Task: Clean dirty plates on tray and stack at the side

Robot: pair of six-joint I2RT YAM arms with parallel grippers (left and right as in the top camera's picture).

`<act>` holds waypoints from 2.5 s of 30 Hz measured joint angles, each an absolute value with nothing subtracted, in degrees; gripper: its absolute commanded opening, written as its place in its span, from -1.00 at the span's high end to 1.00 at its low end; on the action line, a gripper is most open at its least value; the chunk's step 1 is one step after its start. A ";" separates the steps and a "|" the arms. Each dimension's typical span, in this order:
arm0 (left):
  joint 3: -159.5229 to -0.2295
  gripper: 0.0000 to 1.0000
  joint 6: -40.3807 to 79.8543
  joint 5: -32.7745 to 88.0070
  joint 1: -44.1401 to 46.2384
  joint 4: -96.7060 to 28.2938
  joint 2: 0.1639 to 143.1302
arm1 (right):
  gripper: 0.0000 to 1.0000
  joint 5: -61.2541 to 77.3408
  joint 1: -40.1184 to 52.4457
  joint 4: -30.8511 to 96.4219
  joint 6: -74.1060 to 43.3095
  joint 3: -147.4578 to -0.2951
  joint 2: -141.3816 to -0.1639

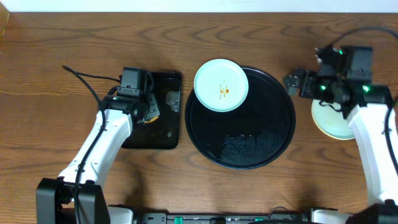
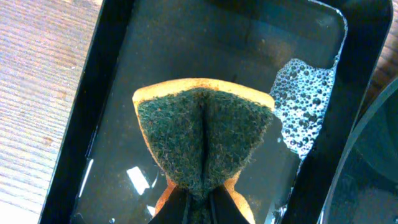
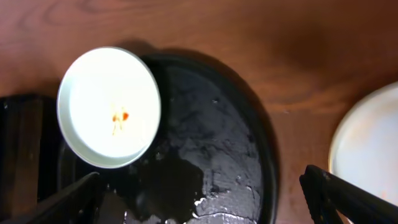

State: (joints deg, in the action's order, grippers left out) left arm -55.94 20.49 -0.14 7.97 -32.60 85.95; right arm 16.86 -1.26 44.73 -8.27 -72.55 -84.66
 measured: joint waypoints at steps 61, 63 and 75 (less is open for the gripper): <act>-55.88 0.85 20.73 11.31 18.70 -22.55 85.95 | 0.97 16.36 17.52 49.63 -10.04 -71.90 -111.48; -55.88 0.85 21.06 11.81 21.54 -20.84 86.24 | 0.98 16.32 18.00 48.99 -10.20 -70.78 -111.48; -55.83 0.85 33.06 13.65 34.96 -10.68 98.85 | 0.97 16.23 18.28 48.29 -11.14 -70.11 -111.48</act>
State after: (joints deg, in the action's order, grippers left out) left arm -55.83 33.06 13.65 34.96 -10.68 98.85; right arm 16.23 18.28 48.29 -11.14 -70.11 -111.48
